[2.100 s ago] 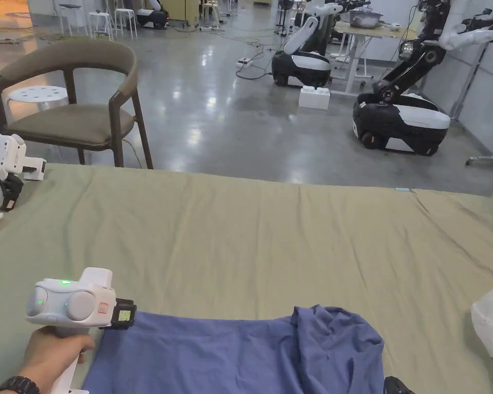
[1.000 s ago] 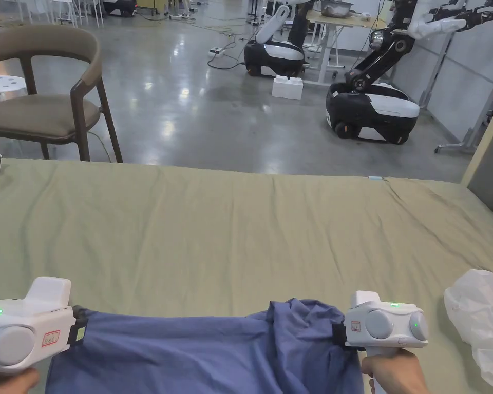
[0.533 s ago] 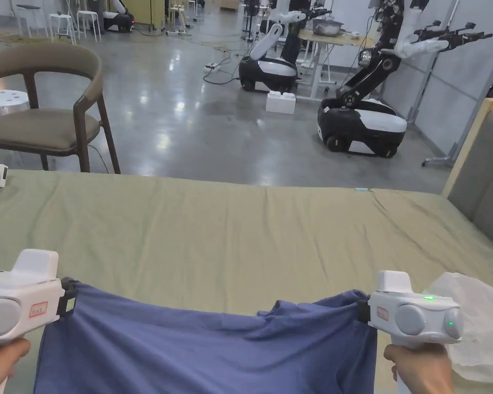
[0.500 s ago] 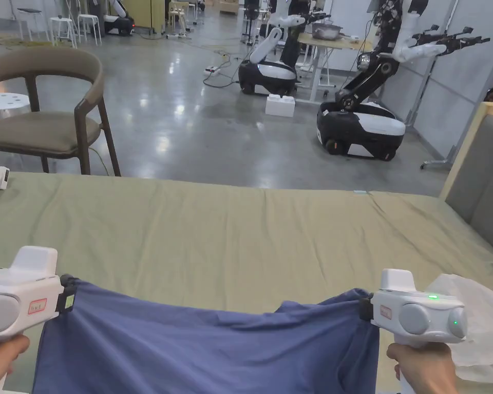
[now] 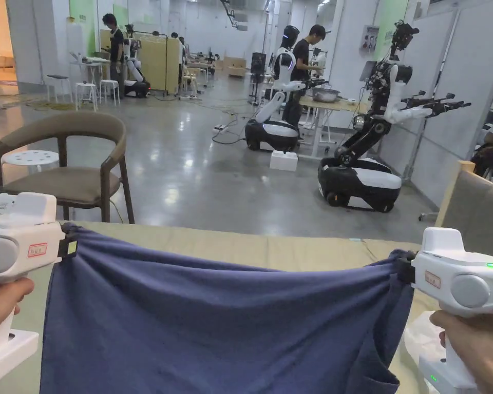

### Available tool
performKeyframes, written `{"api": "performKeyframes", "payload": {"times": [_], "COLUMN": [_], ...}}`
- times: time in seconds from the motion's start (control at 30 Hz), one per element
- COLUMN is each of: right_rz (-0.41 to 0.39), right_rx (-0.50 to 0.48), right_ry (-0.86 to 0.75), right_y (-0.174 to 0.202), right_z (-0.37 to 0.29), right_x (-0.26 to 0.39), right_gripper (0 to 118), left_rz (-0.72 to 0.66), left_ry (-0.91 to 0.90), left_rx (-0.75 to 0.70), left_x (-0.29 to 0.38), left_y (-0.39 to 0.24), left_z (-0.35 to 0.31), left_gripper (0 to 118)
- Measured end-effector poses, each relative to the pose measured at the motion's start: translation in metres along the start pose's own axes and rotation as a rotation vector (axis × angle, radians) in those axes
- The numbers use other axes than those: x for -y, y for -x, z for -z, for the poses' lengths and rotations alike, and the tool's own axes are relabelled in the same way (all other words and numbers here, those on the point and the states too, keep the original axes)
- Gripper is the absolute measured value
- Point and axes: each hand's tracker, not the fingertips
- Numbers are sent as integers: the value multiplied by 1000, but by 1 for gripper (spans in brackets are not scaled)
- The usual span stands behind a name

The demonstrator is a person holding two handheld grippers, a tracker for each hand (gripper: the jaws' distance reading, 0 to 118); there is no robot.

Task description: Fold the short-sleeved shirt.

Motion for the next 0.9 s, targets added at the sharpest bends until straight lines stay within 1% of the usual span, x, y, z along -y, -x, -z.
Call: {"api": "performKeyframes", "payload": {"times": [0.2, 0.4, 0.53, 0.7, 0.9], "right_rz": [-27, -27, -43, -13, -25], "right_rx": [4, -6, 0, 0, 4], "right_ry": [-81, -140, -160, -175, -194], "right_y": [5, 17, 22, 19, 22], "right_z": [-23, -40, -34, -12, 15], "right_x": [-58, -109, -142, -182, -216], "right_gripper": [2, 2, 2, 2, 2], "left_rz": [-1, -12, 4, 5, 15], "left_ry": [-77, -136, -168, -184, -193], "left_rx": [-28, -53, -68, -86, -114], "left_x": [-59, -113, -145, -182, -206], "left_y": [14, 32, 35, 43, 47], "left_z": [-26, -34, -33, -18, 6], "left_gripper": [0, 0, 0, 0, 0]}}
